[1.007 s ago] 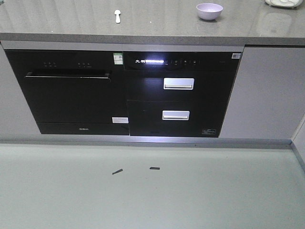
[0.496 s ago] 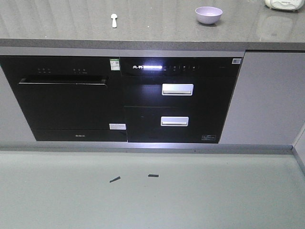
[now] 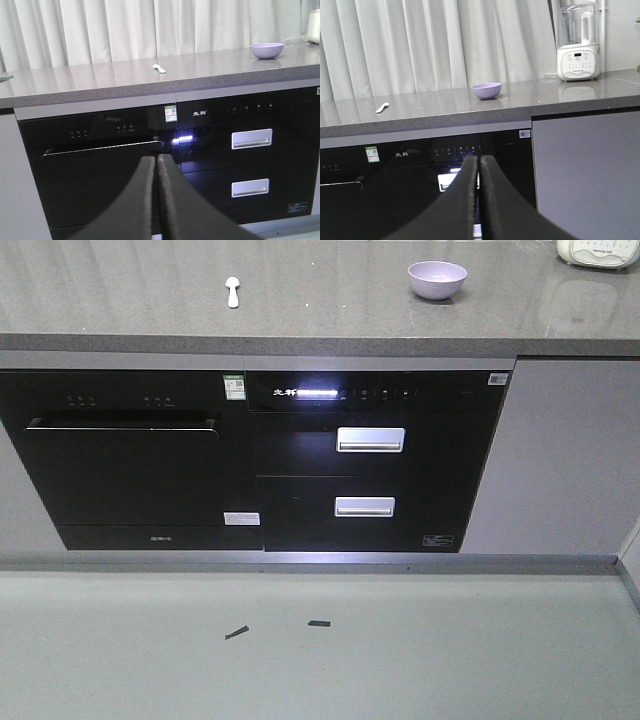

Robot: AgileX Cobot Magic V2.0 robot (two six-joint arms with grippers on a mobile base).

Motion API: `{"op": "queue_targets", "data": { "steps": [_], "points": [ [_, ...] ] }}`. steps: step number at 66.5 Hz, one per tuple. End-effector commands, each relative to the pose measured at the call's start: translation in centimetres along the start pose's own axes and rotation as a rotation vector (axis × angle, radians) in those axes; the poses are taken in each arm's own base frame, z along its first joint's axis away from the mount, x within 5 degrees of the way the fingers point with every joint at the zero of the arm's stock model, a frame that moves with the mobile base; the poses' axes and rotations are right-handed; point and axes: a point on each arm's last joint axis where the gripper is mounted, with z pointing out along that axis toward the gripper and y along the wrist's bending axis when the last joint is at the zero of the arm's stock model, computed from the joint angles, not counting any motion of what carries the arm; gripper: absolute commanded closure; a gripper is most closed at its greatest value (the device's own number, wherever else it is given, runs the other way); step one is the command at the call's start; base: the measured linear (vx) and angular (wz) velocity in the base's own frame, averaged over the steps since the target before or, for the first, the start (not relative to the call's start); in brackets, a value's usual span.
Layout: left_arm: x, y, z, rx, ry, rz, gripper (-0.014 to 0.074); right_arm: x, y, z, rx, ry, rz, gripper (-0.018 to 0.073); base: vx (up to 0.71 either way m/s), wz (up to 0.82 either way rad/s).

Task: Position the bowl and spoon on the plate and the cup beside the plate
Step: 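Continue driving closer to the counter holding the spoon and bowl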

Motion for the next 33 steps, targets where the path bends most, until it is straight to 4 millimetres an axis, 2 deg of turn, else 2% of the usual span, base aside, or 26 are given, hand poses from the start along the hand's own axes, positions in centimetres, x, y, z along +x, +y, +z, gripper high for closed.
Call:
{"op": "queue_targets", "data": {
  "steps": [1, 33],
  "points": [
    [-0.90, -0.08, -0.02, 0.009, -0.076, -0.008, 0.0603, -0.66, 0.03, -0.10, -0.002, -0.085, -0.014, 0.0562, 0.10, -0.02],
    [-0.90, -0.08, -0.02, 0.009, -0.076, -0.008, 0.0603, -0.66, 0.03, -0.10, -0.002, -0.085, -0.014, 0.0562, 0.09, -0.01]
  ]
}}
